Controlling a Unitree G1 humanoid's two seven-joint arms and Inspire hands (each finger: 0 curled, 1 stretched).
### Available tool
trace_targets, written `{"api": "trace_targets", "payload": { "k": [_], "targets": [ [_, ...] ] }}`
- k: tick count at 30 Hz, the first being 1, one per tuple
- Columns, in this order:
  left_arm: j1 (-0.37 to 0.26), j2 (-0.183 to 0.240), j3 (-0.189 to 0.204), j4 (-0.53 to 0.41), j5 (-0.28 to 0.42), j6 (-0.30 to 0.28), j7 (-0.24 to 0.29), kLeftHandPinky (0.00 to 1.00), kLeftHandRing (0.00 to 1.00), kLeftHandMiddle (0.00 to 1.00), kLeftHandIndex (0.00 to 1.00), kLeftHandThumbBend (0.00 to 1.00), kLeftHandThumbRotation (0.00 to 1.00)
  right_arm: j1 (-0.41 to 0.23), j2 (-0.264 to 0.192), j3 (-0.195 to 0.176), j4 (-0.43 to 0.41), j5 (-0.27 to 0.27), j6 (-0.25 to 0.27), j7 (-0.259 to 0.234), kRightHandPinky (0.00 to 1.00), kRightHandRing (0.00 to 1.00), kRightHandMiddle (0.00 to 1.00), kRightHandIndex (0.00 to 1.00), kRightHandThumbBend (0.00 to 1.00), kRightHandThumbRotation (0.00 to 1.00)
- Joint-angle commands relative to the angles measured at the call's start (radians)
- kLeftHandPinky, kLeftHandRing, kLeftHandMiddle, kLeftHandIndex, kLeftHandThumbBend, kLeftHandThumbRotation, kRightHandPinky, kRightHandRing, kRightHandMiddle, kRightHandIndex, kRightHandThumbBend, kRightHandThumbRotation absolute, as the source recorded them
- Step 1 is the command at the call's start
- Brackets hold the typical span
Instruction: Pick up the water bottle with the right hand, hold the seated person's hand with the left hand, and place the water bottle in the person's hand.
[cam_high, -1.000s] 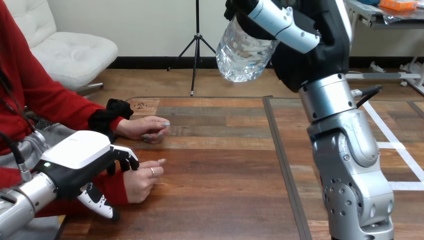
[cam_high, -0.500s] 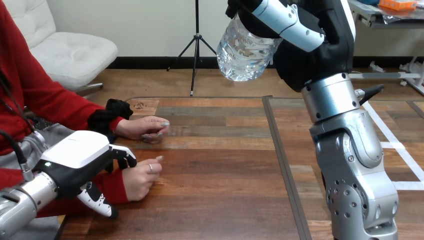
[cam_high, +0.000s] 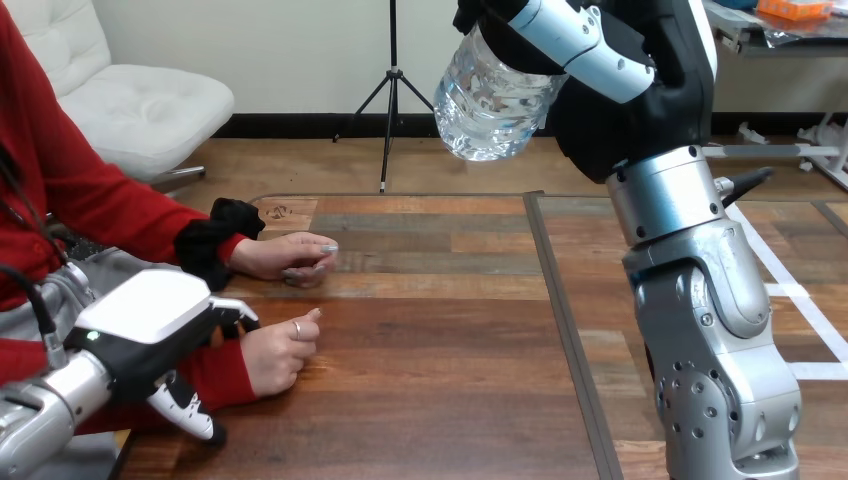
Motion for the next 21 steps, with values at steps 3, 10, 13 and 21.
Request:
{"api": "trace_targets", "payload": {
  "k": [3,10,13,21],
  "targets": [
    [-0.013,-0.009,-0.044,0.059,0.029,0.033,0.019,0.62,0.69,0.75,0.77,1.0,0.23,-0.022,-0.013,-0.016,-0.055,0.028,0.001,0.009,0.25,0.32,0.4,0.41,0.75,0.0],
    [-0.016,-0.018,-0.045,0.057,0.027,0.053,0.041,0.63,0.7,0.77,0.79,1.0,0.23,-0.022,-0.017,-0.019,-0.052,0.034,-0.003,0.017,0.25,0.31,0.4,0.41,0.74,0.0],
    [-0.018,-0.022,-0.043,0.06,0.019,0.054,0.048,0.64,0.71,0.77,0.79,1.0,0.23,-0.022,-0.019,-0.021,-0.052,0.038,-0.003,0.019,0.25,0.31,0.39,0.41,0.74,0.0],
    [-0.036,-0.029,-0.054,0.089,0.024,0.062,0.083,0.66,0.71,0.78,0.8,1.0,0.25,-0.02,-0.026,-0.017,-0.051,0.031,-0.01,0.016,0.25,0.31,0.39,0.41,0.73,0.0]
  ]
}}
